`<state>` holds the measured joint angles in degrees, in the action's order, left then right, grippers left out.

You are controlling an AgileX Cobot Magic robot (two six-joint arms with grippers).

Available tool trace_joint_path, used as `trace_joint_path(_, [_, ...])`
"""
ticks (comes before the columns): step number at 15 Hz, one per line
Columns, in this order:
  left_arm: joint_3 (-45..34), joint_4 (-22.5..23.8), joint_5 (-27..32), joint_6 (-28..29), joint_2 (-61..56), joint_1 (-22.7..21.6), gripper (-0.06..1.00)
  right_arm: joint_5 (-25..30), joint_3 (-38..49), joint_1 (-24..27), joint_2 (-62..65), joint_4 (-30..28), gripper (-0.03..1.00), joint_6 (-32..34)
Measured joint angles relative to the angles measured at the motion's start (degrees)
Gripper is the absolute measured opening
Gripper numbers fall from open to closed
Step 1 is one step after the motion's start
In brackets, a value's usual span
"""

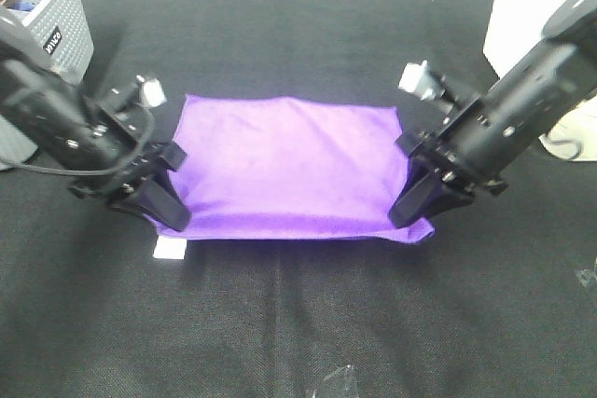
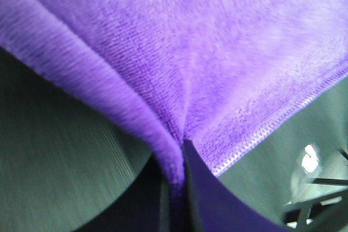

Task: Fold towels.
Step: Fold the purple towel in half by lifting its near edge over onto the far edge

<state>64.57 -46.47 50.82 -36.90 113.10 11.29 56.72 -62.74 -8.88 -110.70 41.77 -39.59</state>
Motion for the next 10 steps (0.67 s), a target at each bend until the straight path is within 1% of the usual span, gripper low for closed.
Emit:
trace_joint_path(2, [-1.20, -0.80, -0.46, 0.00, -4.24, 0.00, 0.00, 0.52, -0.57, -0.06, 3.21, -0.06, 0.01, 1.43])
trace_joint_path(3, [-0.46, -1.66, -1.26, 0.00, -4.64, 0.00, 0.00, -0.46, -2.01, -0.06, 3.44, -0.06, 0.01, 1.95])
trace_joint_path(5, [3.61, -2.69, -2.92, 0.00, -3.27, 0.00, 0.00, -3.32, -6.47, -0.06, 2.23, -0.40, 0.01, 2.98])
trace_joint_path(7, [9.28, -3.50, -5.04, 0.00, 0.52, 0.00, 0.00, -3.72, -14.73, 0.00, -2.46, -0.52, 0.01, 3.21])
trace_joint_path(9, [17.93, -3.50, -6.13, 0.46, 6.70, 0.00, 0.00, -3.27, -23.15, 0.06, -9.00, -1.09, 0.01, 4.76])
trace_joint_path(10, [21.37, -3.50, -6.13, 0.97, 9.28, 0.00, 0.00, -2.69, -29.97, 0.46, -13.58, -1.49, 0.01, 6.36])
